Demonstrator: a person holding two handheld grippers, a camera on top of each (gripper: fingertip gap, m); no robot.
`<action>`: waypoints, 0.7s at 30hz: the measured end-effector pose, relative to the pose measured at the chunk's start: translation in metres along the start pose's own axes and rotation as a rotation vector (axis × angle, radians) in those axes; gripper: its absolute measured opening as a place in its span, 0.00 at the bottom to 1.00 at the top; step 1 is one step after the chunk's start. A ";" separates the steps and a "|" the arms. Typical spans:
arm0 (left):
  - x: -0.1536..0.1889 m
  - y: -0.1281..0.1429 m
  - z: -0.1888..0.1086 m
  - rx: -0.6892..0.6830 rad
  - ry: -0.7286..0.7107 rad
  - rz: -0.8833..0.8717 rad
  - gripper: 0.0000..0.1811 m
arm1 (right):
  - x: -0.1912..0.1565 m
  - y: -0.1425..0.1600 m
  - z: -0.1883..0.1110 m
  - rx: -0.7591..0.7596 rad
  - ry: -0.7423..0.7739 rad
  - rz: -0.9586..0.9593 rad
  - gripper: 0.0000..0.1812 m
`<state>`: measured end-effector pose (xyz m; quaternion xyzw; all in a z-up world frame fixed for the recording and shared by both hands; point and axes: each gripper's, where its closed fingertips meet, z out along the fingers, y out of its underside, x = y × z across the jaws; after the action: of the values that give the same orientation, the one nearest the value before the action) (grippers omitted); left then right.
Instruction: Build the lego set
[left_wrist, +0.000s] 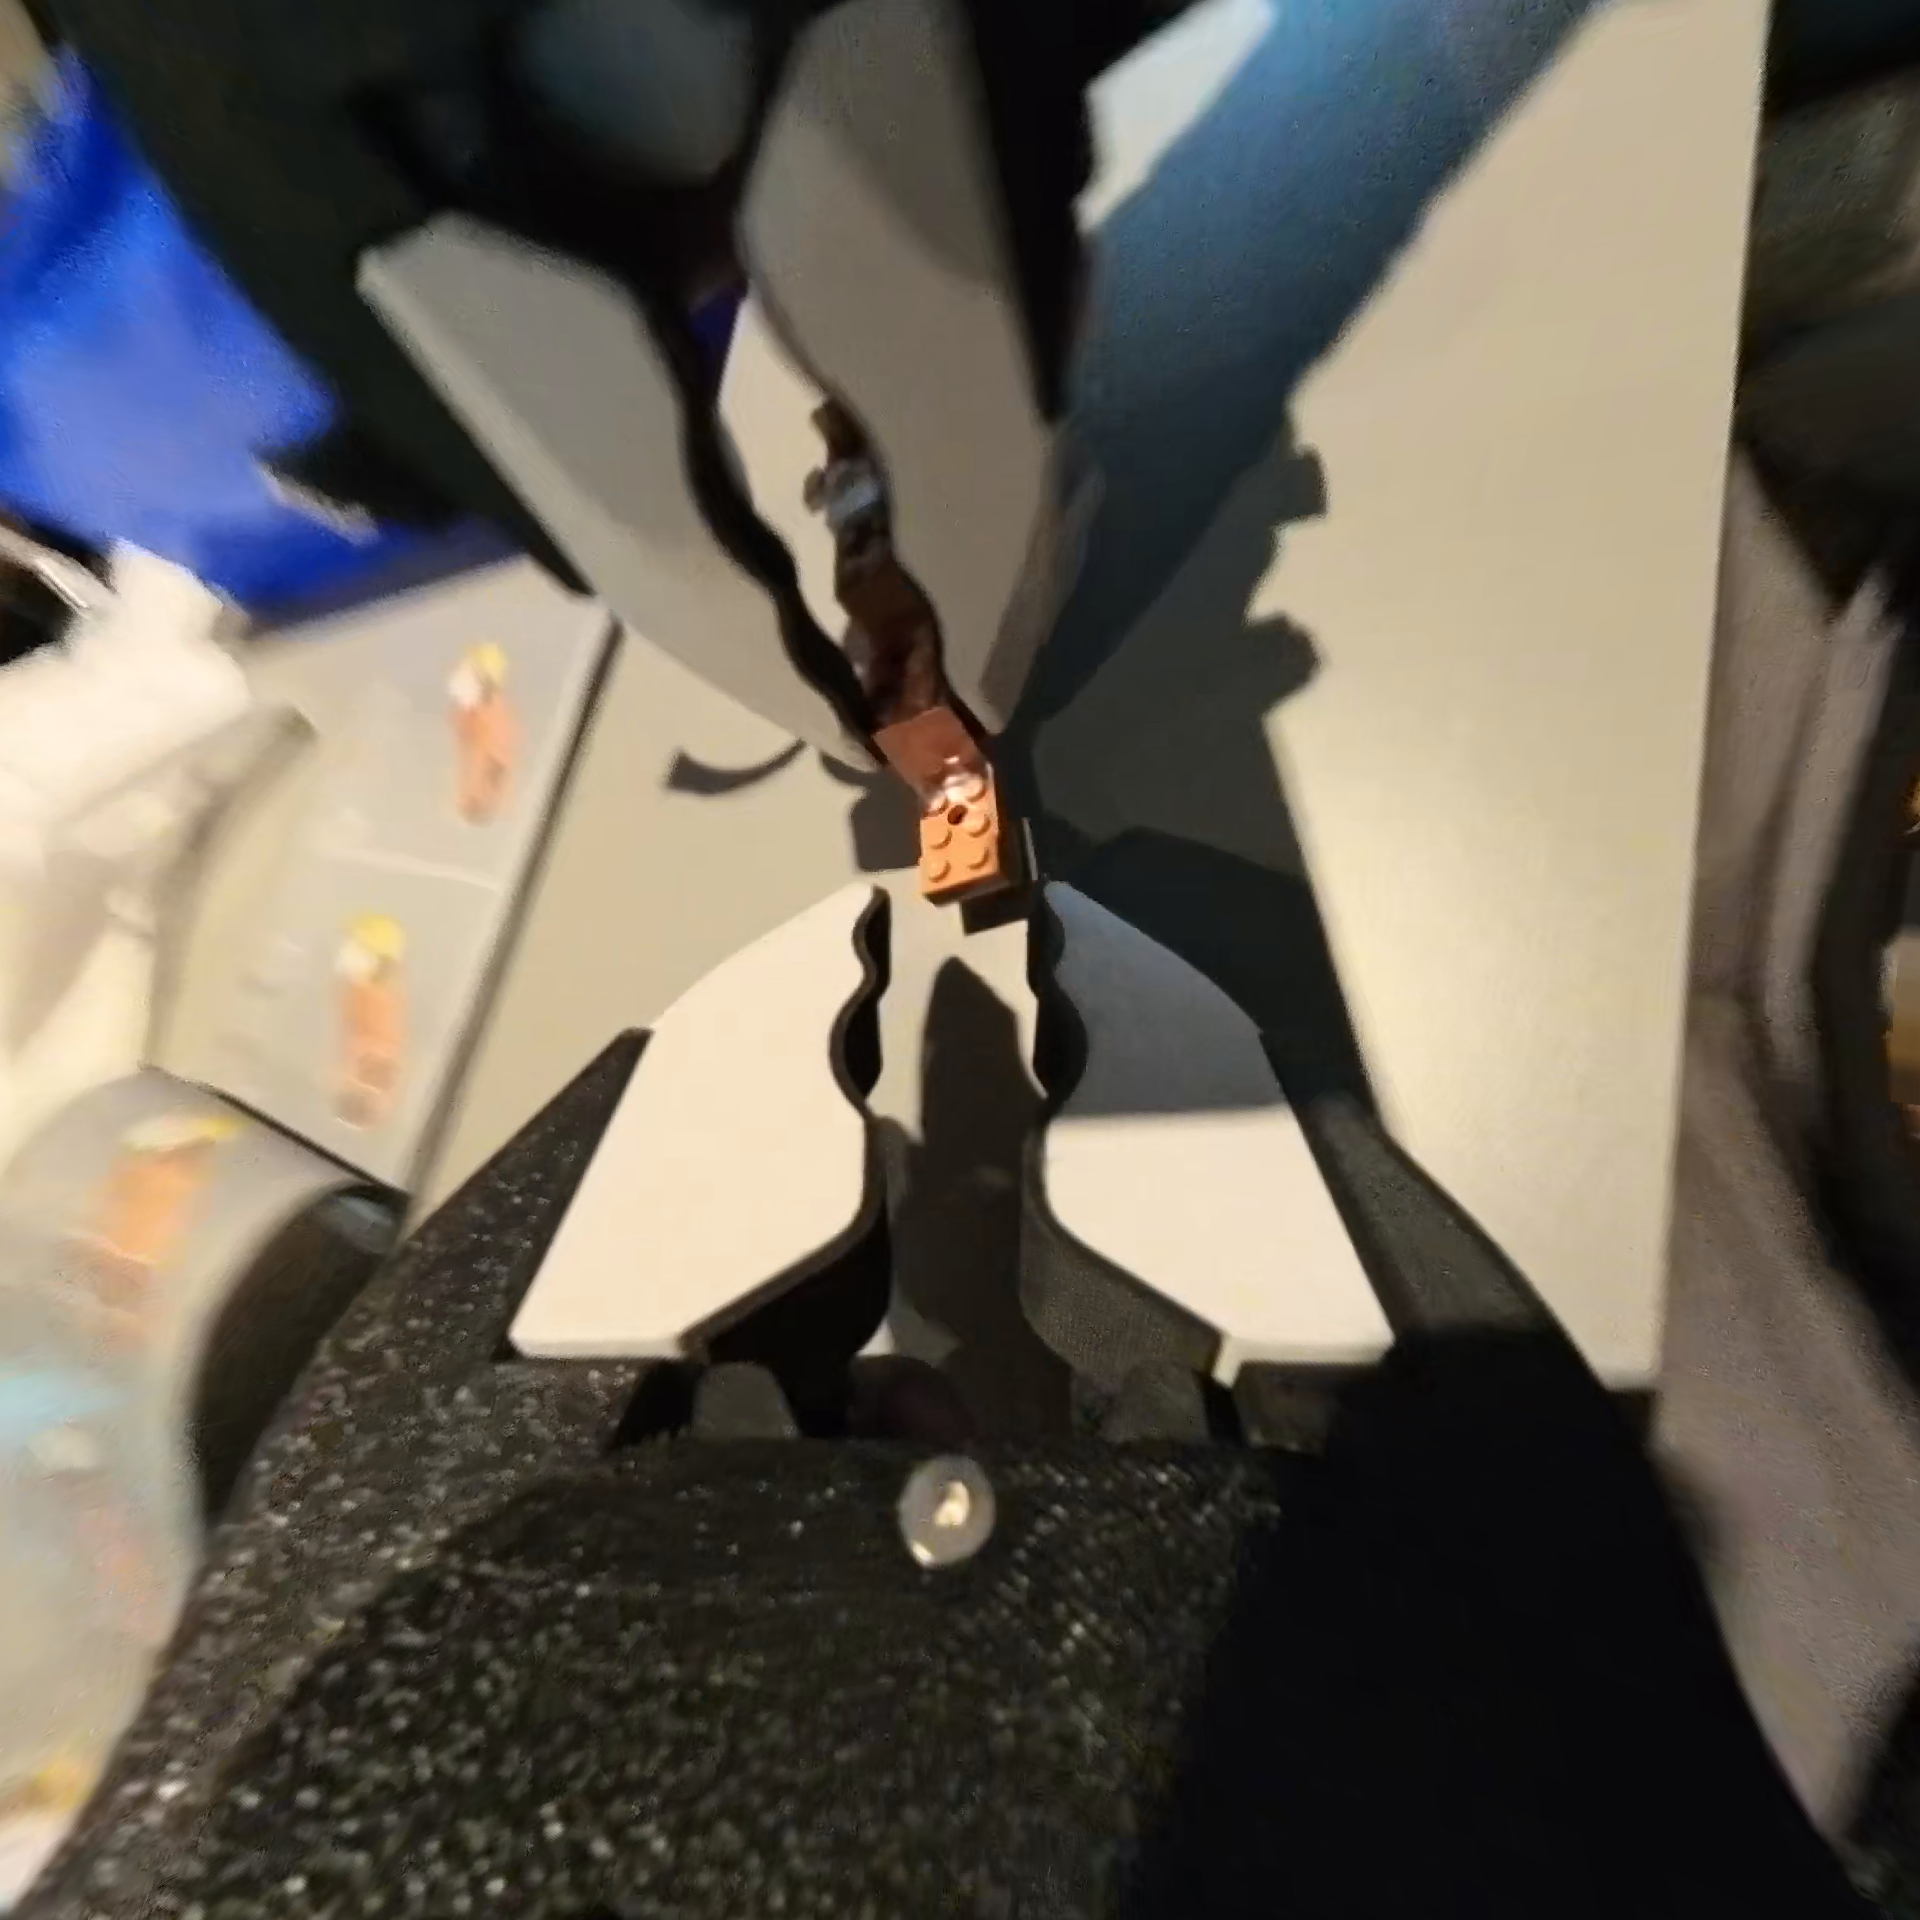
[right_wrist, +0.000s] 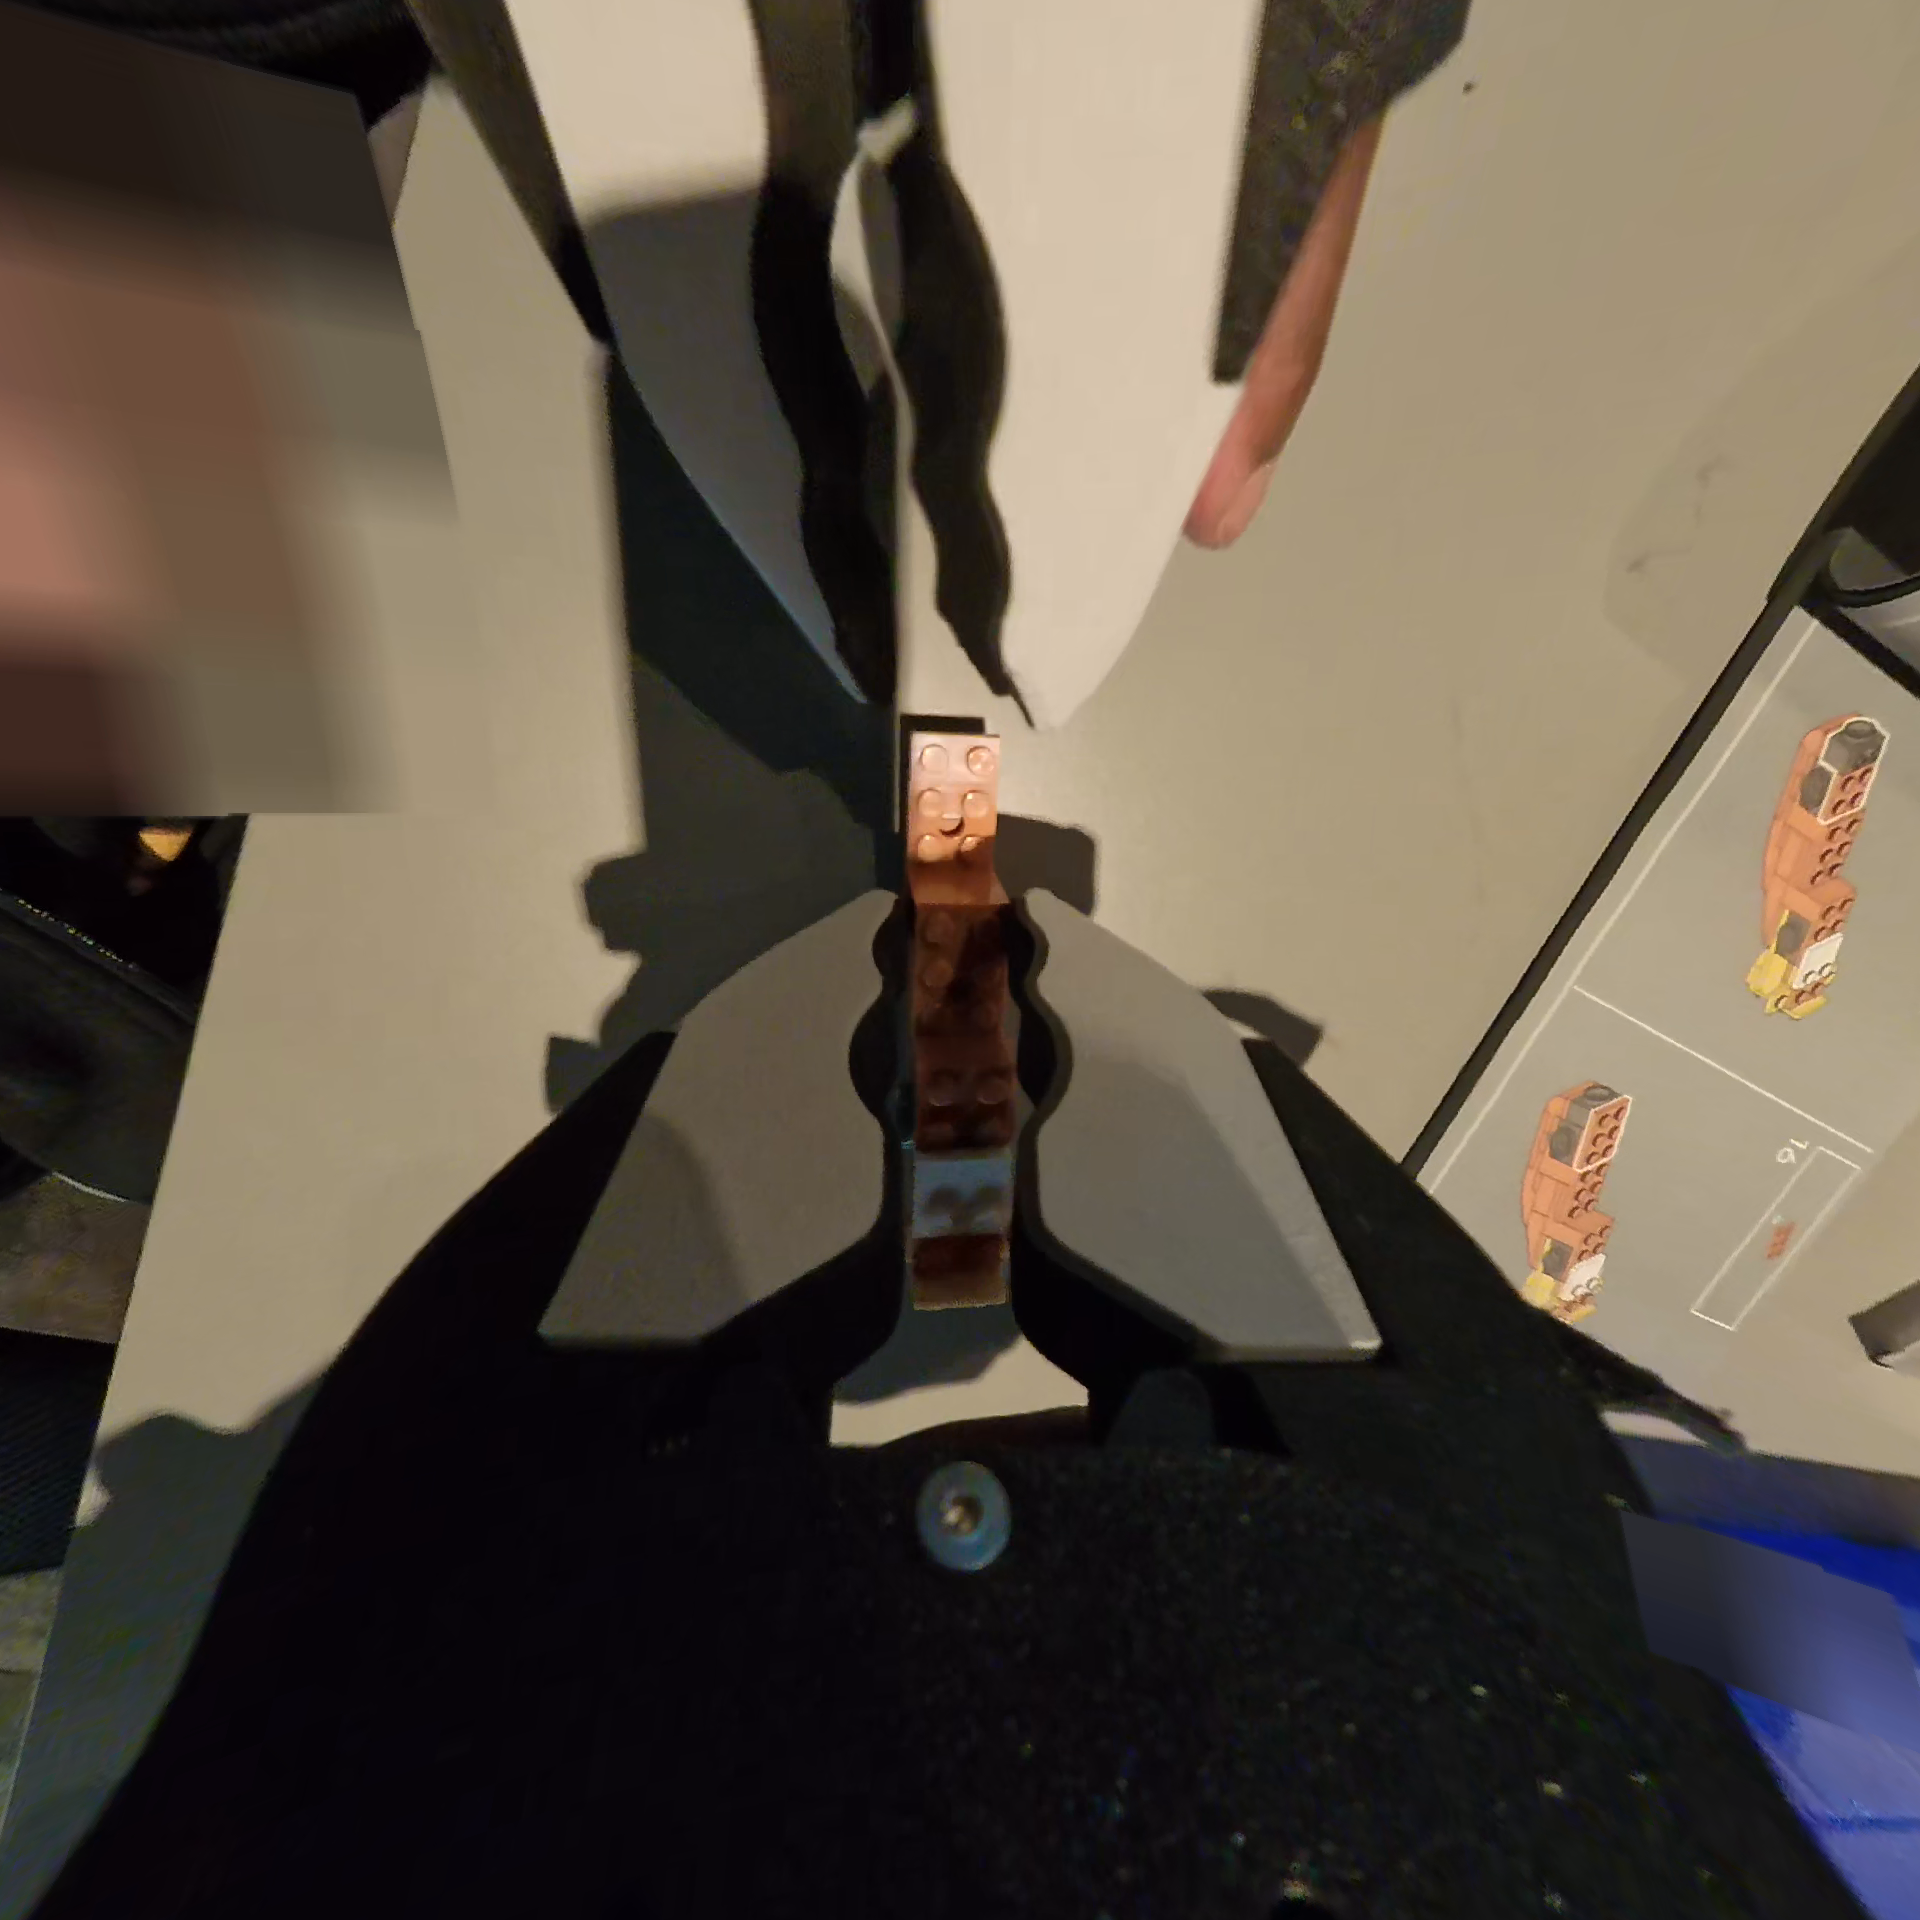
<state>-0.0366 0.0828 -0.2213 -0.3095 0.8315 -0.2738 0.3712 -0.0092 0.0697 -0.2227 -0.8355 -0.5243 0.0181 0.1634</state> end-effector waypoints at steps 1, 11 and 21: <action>-0.001 0.000 -0.001 0.009 -0.017 0.064 0.14 | 0.000 0.000 0.000 0.008 -0.005 0.004 0.09; -0.002 0.003 0.006 0.049 0.032 0.450 0.10 | -0.001 0.000 0.000 0.053 -0.014 0.022 0.09; -0.003 -0.001 0.016 0.115 0.077 0.673 0.10 | -0.002 0.002 -0.002 0.142 -0.042 0.037 0.09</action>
<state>-0.0225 0.0805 -0.2282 0.0141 0.8837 -0.1941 0.4257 -0.0077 0.0669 -0.2222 -0.8308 -0.5095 0.0759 0.2110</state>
